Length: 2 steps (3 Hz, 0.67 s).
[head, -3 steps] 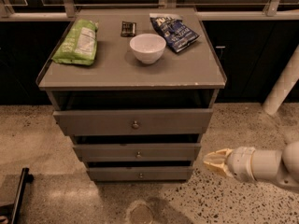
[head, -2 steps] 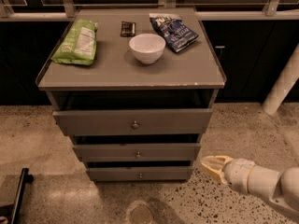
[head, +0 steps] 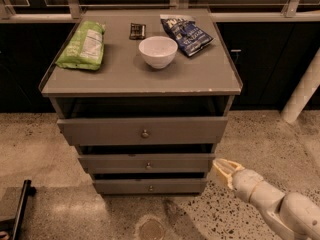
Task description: Open middle drawer
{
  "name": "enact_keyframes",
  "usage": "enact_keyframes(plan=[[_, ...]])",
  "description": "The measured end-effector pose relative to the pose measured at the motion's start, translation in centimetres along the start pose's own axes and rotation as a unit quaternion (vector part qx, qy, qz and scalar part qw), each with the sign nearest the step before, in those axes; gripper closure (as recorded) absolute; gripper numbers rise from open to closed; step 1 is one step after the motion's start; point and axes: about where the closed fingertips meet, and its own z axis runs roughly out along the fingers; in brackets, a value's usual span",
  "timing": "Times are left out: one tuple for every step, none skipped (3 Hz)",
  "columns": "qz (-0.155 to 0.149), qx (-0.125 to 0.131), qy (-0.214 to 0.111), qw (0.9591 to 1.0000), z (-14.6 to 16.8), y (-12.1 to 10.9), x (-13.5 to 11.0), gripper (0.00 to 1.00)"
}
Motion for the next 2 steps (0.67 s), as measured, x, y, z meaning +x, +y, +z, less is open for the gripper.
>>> enact_keyframes(plan=[[0.036,-0.009,-0.006,0.9993,1.03,0.87,3.0,1.0],[0.036,-0.009,-0.006,0.9993,1.03,0.9,2.99,1.0]])
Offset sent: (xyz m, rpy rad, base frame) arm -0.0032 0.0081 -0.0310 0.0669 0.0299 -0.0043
